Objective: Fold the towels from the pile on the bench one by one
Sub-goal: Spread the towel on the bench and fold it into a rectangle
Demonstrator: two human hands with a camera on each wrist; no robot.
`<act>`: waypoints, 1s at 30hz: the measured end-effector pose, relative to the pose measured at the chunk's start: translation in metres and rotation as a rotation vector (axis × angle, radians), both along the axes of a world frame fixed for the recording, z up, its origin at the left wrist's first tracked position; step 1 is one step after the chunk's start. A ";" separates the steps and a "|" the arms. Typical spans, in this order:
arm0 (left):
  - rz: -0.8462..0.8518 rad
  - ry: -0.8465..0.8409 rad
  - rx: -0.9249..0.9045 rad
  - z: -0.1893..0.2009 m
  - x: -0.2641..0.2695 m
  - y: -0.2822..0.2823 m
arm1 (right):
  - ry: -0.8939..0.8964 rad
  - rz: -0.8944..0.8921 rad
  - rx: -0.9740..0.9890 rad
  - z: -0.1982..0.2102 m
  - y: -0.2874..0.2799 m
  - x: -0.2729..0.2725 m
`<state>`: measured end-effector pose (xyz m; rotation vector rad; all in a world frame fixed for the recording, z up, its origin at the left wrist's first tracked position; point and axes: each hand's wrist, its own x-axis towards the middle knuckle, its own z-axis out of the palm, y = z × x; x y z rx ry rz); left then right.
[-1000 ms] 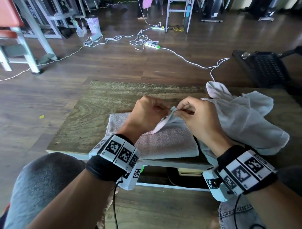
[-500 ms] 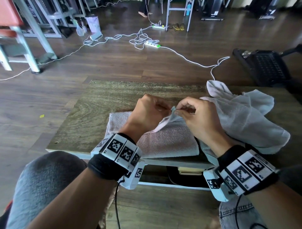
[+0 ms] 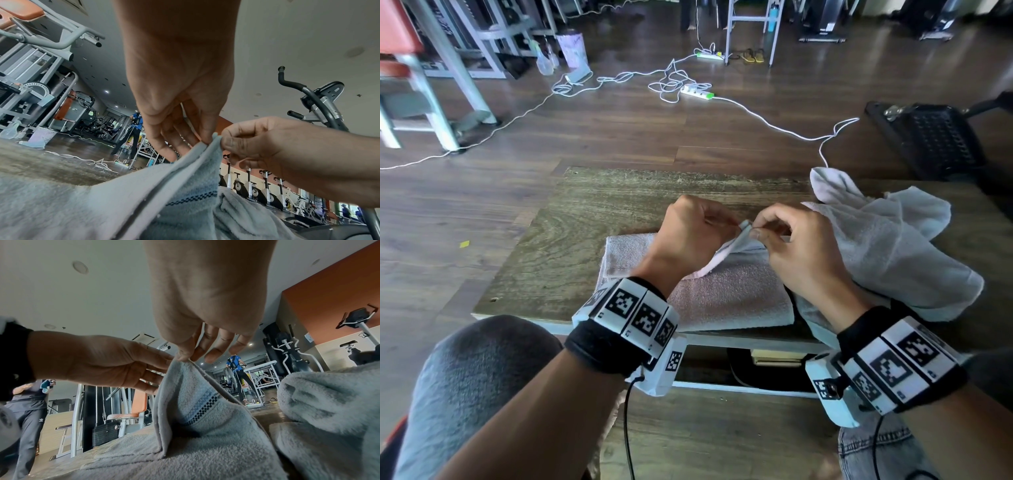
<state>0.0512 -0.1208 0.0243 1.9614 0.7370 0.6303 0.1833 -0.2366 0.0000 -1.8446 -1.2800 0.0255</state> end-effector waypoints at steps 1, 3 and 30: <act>-0.011 -0.001 0.004 0.000 0.000 0.000 | 0.008 -0.003 0.003 0.000 0.000 0.000; -0.028 -0.009 0.005 0.001 -0.001 -0.001 | 0.020 -0.003 0.014 0.000 0.000 0.000; -0.113 0.023 0.002 -0.002 -0.003 0.003 | 0.010 -0.031 0.022 -0.003 0.002 -0.002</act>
